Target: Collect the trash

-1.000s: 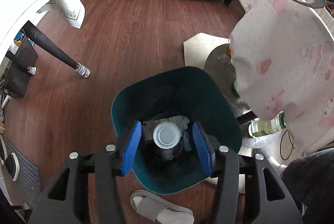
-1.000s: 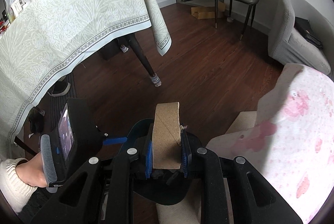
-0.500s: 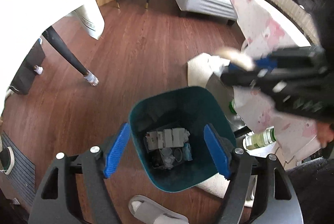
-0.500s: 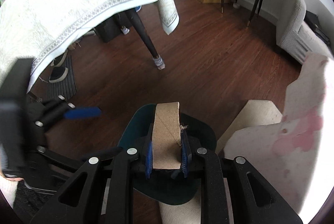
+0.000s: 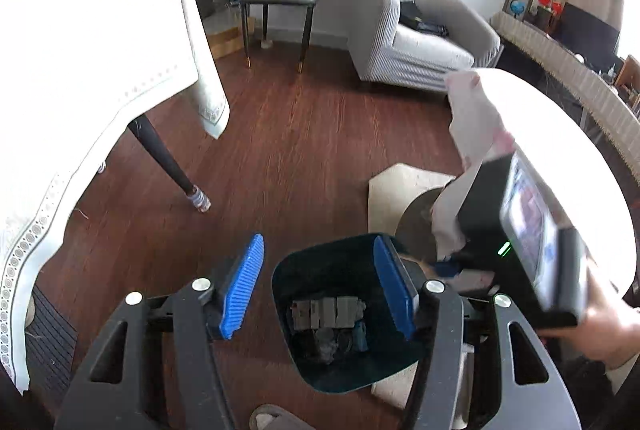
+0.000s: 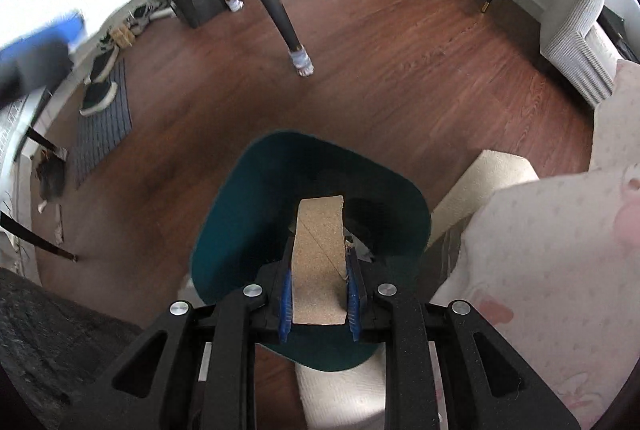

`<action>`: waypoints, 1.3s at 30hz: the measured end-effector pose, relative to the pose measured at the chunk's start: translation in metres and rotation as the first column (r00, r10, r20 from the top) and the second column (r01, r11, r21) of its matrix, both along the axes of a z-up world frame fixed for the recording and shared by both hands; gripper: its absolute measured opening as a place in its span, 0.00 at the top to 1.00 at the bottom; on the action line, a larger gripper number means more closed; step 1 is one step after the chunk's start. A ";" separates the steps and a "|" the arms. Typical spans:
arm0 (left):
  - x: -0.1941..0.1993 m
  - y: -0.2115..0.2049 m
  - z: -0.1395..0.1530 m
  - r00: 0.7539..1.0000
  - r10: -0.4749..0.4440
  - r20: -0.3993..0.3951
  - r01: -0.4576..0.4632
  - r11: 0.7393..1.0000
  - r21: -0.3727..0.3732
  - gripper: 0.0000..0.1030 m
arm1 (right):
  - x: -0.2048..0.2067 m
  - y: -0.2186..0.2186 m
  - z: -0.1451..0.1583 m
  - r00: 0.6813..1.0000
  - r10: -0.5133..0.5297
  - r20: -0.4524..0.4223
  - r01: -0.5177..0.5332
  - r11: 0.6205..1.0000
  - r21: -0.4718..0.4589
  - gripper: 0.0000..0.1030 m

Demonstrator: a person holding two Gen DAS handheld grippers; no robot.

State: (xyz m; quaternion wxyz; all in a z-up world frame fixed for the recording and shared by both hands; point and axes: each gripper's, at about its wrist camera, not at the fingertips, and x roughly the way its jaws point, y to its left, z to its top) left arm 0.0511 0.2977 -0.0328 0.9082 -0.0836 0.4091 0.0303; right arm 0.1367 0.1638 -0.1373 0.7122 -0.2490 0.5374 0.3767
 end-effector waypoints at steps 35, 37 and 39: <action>-0.029 -0.087 0.113 0.962 -0.011 0.274 -0.003 0.999 0.048 0.04 | -0.036 -0.202 0.181 0.874 -0.370 0.315 0.237 0.891 0.388 0.22; -0.038 -0.095 0.108 0.966 -0.018 0.256 0.014 1.000 0.019 0.04 | -0.046 -0.231 0.183 0.853 -0.408 0.326 0.273 0.880 0.389 0.20; -0.045 -0.100 0.105 0.970 -0.017 0.242 0.016 1.000 0.006 0.04 | -0.056 -0.258 0.184 0.826 -0.454 0.335 0.316 0.864 0.392 0.15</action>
